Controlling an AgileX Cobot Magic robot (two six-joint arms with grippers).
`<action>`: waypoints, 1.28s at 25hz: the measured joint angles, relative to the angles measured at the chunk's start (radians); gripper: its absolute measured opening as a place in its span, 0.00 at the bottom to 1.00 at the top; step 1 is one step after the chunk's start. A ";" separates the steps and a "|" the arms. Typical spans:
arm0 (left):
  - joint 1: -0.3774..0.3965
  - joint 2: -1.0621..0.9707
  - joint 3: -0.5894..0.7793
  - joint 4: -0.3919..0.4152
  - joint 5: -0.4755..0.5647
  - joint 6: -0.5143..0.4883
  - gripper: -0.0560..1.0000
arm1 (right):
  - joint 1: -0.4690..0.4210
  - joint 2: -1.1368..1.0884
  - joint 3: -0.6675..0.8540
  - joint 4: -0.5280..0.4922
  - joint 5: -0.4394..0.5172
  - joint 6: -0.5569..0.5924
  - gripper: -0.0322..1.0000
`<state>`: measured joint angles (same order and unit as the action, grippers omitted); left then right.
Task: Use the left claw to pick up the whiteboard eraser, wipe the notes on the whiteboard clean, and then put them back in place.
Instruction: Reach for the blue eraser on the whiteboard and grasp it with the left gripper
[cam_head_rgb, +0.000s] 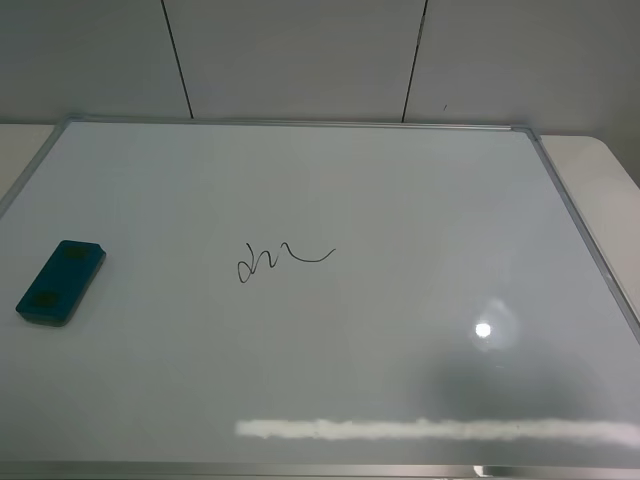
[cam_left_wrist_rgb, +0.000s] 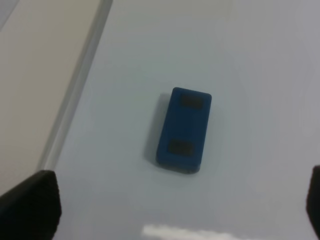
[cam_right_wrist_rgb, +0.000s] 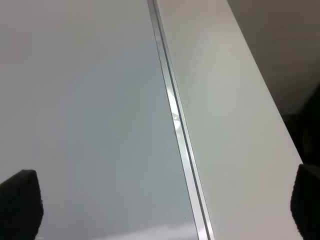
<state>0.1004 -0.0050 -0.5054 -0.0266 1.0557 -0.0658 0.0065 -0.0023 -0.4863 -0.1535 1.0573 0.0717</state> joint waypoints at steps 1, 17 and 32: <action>0.000 0.000 0.000 0.000 0.000 0.000 0.99 | 0.000 0.000 0.000 0.000 0.000 0.000 0.99; 0.000 0.000 0.000 0.000 0.000 0.000 0.99 | 0.000 0.000 0.000 0.000 0.000 0.000 0.99; 0.000 0.121 -0.038 -0.032 -0.014 0.001 0.99 | 0.000 0.000 0.000 0.000 0.000 0.000 0.99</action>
<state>0.1004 0.1163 -0.5431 -0.0584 1.0417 -0.0649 0.0065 -0.0023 -0.4863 -0.1535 1.0573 0.0717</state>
